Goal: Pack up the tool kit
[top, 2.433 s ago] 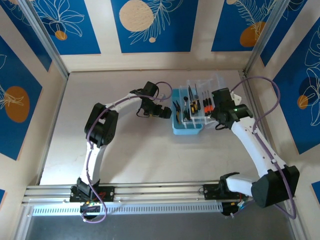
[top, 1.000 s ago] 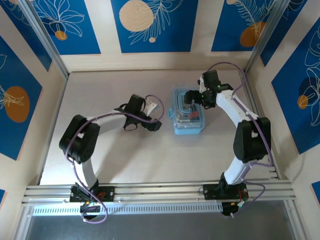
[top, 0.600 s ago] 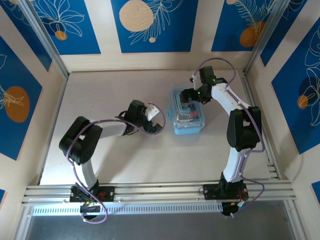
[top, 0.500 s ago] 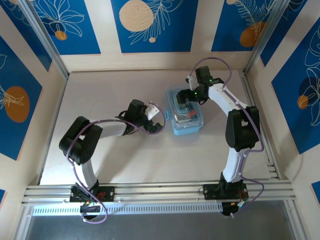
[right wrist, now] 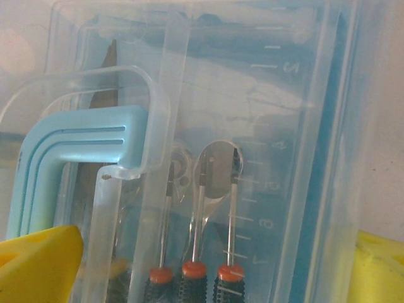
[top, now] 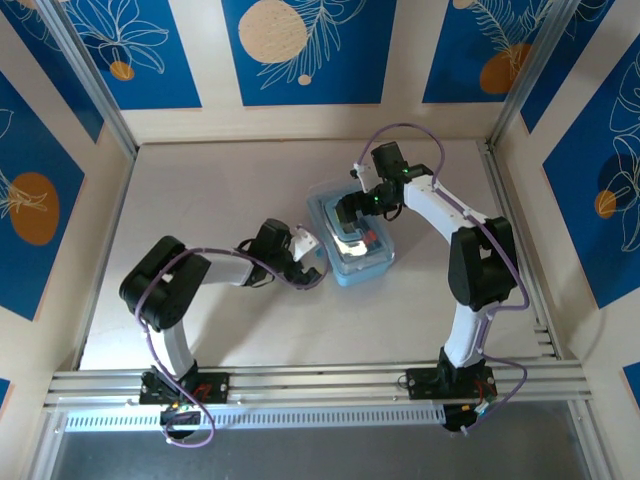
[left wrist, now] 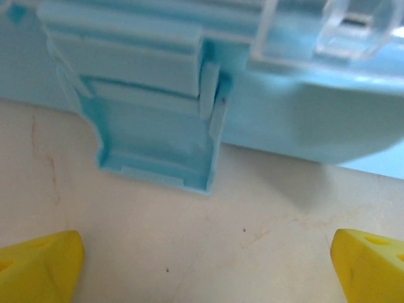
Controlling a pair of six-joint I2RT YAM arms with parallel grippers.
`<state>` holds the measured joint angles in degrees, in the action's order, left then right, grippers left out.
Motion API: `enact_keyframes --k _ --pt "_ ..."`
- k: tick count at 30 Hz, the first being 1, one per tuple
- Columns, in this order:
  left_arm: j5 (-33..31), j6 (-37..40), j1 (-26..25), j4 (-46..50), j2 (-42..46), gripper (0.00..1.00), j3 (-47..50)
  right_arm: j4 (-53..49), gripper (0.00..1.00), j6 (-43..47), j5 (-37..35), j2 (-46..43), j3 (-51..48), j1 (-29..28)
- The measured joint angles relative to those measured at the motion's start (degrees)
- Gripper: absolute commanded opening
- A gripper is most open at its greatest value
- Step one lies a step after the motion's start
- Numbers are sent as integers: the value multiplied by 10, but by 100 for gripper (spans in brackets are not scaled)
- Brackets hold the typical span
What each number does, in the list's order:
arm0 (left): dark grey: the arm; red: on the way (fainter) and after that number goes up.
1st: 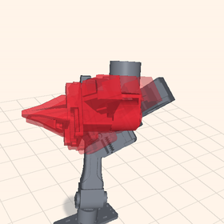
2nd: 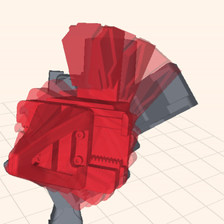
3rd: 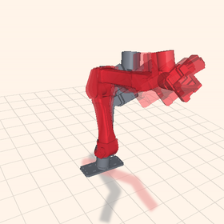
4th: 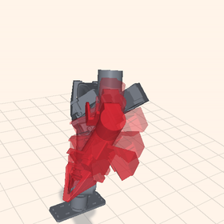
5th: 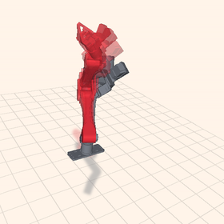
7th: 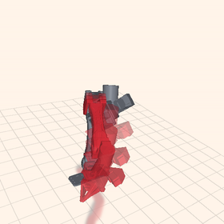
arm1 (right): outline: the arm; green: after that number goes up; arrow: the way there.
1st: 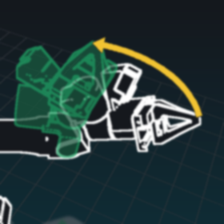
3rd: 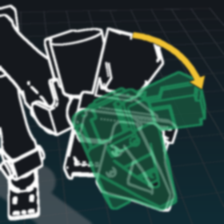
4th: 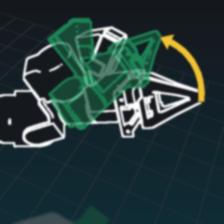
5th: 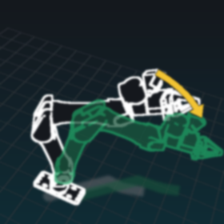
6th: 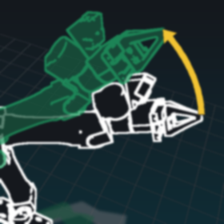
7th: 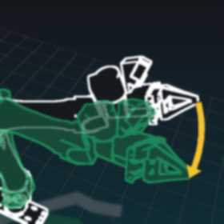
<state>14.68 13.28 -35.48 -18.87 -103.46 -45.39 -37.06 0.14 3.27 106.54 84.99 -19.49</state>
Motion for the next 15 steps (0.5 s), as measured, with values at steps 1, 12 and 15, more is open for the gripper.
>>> enact_keyframes --k 1,12,15 --pt "-10 -6 -1 -1 -1 100 0 -1 97 0 0 0 0 0" --pt "-77 -60 -4 -28 -16 100 -4 -11 97 0 0 -3 0 0" --pt "-83 -70 -5 -37 -21 100 -4 -12 97 0 0 -3 0 0"
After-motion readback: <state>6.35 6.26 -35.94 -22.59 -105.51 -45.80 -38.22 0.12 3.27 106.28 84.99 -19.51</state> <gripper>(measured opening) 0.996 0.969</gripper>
